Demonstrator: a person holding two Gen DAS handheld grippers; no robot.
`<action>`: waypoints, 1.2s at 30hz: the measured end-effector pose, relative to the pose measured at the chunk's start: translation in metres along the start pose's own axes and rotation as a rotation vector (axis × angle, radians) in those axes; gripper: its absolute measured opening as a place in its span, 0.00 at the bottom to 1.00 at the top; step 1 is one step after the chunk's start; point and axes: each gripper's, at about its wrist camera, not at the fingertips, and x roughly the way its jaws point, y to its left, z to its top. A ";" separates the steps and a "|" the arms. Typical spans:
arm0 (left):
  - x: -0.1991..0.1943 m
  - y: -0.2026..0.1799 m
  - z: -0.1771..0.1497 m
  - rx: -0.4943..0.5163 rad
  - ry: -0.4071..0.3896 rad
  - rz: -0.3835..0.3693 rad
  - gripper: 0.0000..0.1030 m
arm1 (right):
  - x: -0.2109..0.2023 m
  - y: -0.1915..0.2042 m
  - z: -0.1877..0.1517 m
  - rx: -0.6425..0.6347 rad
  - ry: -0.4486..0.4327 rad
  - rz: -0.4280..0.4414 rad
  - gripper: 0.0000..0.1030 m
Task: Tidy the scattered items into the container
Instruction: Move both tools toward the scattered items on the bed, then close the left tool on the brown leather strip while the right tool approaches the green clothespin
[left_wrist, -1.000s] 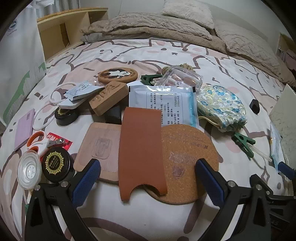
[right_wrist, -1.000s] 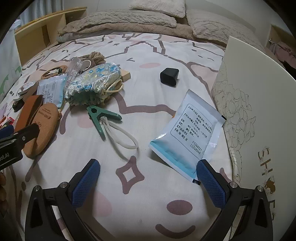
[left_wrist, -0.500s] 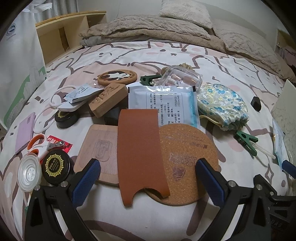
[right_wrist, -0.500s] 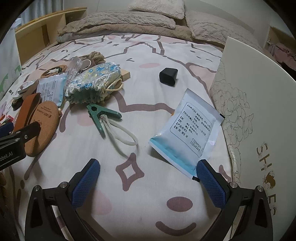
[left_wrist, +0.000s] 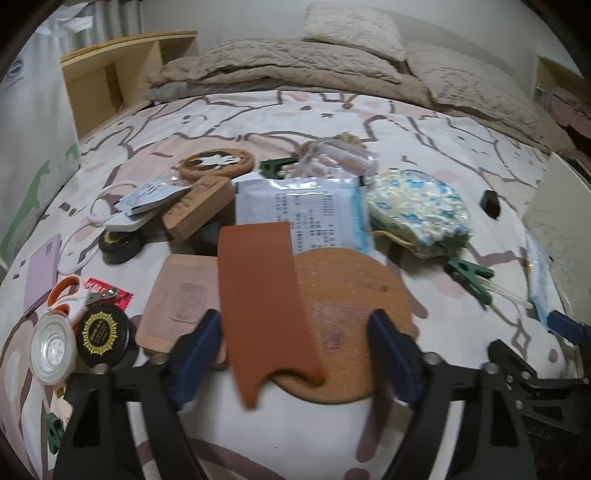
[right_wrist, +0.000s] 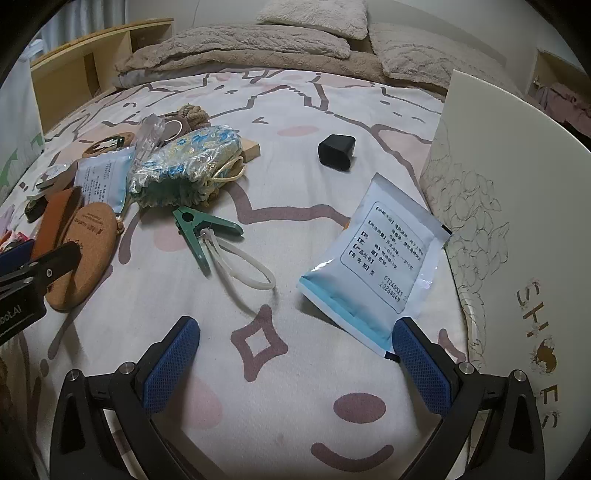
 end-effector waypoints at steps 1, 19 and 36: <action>0.000 -0.001 0.000 -0.002 0.005 -0.015 0.63 | 0.000 0.000 0.000 0.001 0.000 0.001 1.00; -0.002 0.030 -0.003 -0.173 0.076 -0.139 0.46 | -0.005 -0.002 0.000 0.010 -0.040 0.029 1.00; -0.018 0.017 -0.014 -0.101 0.061 -0.098 0.45 | -0.014 0.013 0.013 -0.078 -0.110 0.120 0.42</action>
